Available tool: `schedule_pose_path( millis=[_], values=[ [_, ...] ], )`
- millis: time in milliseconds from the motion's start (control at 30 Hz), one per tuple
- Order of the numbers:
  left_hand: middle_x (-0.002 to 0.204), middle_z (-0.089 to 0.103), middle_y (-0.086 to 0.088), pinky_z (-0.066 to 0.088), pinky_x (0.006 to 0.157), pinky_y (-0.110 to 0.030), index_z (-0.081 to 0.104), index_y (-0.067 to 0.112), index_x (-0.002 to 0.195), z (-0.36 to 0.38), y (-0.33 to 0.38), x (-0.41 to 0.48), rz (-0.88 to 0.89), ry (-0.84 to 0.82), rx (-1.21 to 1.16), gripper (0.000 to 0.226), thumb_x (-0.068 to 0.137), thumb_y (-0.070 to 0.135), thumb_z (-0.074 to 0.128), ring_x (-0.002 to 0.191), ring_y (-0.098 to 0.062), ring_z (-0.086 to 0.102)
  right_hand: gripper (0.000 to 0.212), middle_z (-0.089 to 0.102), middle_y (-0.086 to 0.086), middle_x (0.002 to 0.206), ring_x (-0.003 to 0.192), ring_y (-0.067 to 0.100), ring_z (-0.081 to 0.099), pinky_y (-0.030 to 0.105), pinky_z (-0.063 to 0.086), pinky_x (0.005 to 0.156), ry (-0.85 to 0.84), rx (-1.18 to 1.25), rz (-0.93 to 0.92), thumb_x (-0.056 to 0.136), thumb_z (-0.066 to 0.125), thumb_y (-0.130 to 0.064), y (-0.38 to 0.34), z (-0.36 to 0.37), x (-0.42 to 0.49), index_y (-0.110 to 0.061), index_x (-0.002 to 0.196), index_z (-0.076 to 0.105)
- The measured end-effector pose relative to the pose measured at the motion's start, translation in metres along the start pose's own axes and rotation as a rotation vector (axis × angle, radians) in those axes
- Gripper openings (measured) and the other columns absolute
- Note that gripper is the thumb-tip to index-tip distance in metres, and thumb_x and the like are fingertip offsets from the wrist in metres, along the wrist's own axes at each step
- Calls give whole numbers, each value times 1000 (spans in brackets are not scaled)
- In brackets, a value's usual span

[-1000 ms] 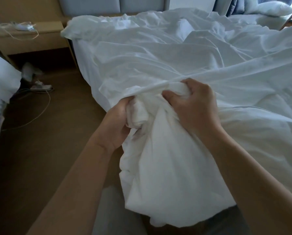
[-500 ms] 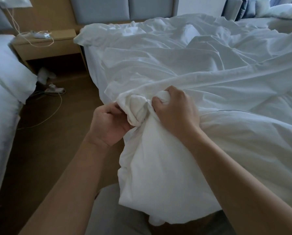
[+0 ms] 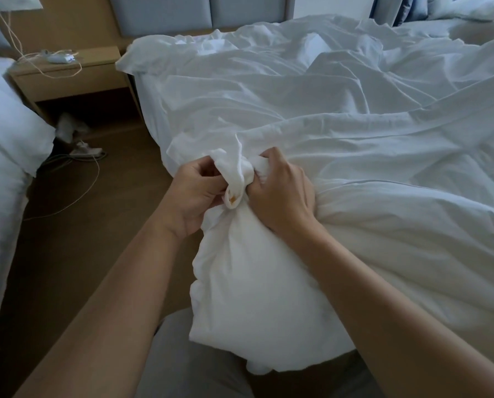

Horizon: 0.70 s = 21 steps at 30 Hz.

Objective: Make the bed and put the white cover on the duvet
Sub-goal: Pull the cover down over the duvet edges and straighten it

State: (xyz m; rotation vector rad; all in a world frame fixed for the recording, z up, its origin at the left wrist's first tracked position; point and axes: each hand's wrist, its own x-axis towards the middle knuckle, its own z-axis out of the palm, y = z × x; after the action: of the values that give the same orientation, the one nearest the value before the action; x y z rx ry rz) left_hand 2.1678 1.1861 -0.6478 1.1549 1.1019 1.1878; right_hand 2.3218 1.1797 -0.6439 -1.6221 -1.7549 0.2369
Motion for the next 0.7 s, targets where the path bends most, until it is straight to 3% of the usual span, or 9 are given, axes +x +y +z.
schedule_pose_path(
  millis=[67, 233, 300, 367, 400, 500, 600, 700],
  values=[
    [108, 75, -13, 62, 80, -36, 71, 13, 118, 0, 6, 0, -7, -40, 111, 33, 87, 1, 74, 99, -28, 73, 33, 56, -3, 78, 87, 33, 61, 35, 33, 77, -1, 52, -16, 92, 52, -31, 4, 1, -2, -21, 122, 44],
    [113, 75, -9, 59, 87, -34, 64, 17, 127, -8, 21, 0, -61, -244, 233, 42, 89, -1, 69, 107, -25, 72, 85, 51, -10, 68, 70, 28, 59, 43, 48, 80, 30, 161, -85, 89, 59, -31, 9, 4, -5, -26, 158, 9],
    [112, 75, -10, 59, 86, -34, 64, 17, 127, -8, 25, 1, -76, -273, 240, 45, 87, -1, 71, 107, -26, 72, 89, 65, 2, 96, 88, 30, 64, 49, 48, 92, -13, 229, -91, 90, 58, -28, 13, 3, -3, -28, 160, 3],
    [113, 75, -11, 59, 86, -37, 64, 17, 128, -4, 26, 0, -69, -269, 248, 44, 87, 3, 73, 107, -26, 72, 90, 56, 9, 138, 120, 27, 57, 48, 43, 104, -87, 291, -93, 90, 59, -22, 16, 0, -1, -29, 160, 3],
    [113, 75, -11, 59, 85, -36, 64, 17, 128, -2, 26, -1, -63, -259, 242, 44, 86, 7, 74, 106, -25, 72, 89, 54, 6, 142, 124, 22, 55, 43, 42, 106, -133, 334, -76, 90, 60, -19, 19, -3, 1, -30, 159, 6],
    [113, 76, -8, 58, 81, -34, 66, 16, 126, 2, 27, -3, -54, -218, 232, 45, 82, 16, 77, 105, -24, 73, 74, 61, -7, 107, 98, 9, 59, 26, 44, 88, -244, 483, 1, 90, 62, -14, 27, -14, 4, -30, 152, 24],
    [110, 76, -6, 60, 82, -36, 67, 17, 124, 8, 28, -5, -30, -198, 329, 39, 86, 11, 77, 102, -21, 74, 55, 66, -5, 103, 95, 14, 61, 31, 46, 86, -247, 528, 24, 92, 61, -18, 36, -18, 4, -31, 138, 34],
    [102, 77, -5, 59, 70, -26, 69, 17, 118, 19, 30, -6, -8, -154, 398, 33, 88, 9, 76, 92, -17, 75, 54, 68, -5, 90, 77, 10, 58, 33, 46, 77, -239, 542, 9, 94, 61, -21, 38, -21, 1, -31, 139, 34]
  ],
)
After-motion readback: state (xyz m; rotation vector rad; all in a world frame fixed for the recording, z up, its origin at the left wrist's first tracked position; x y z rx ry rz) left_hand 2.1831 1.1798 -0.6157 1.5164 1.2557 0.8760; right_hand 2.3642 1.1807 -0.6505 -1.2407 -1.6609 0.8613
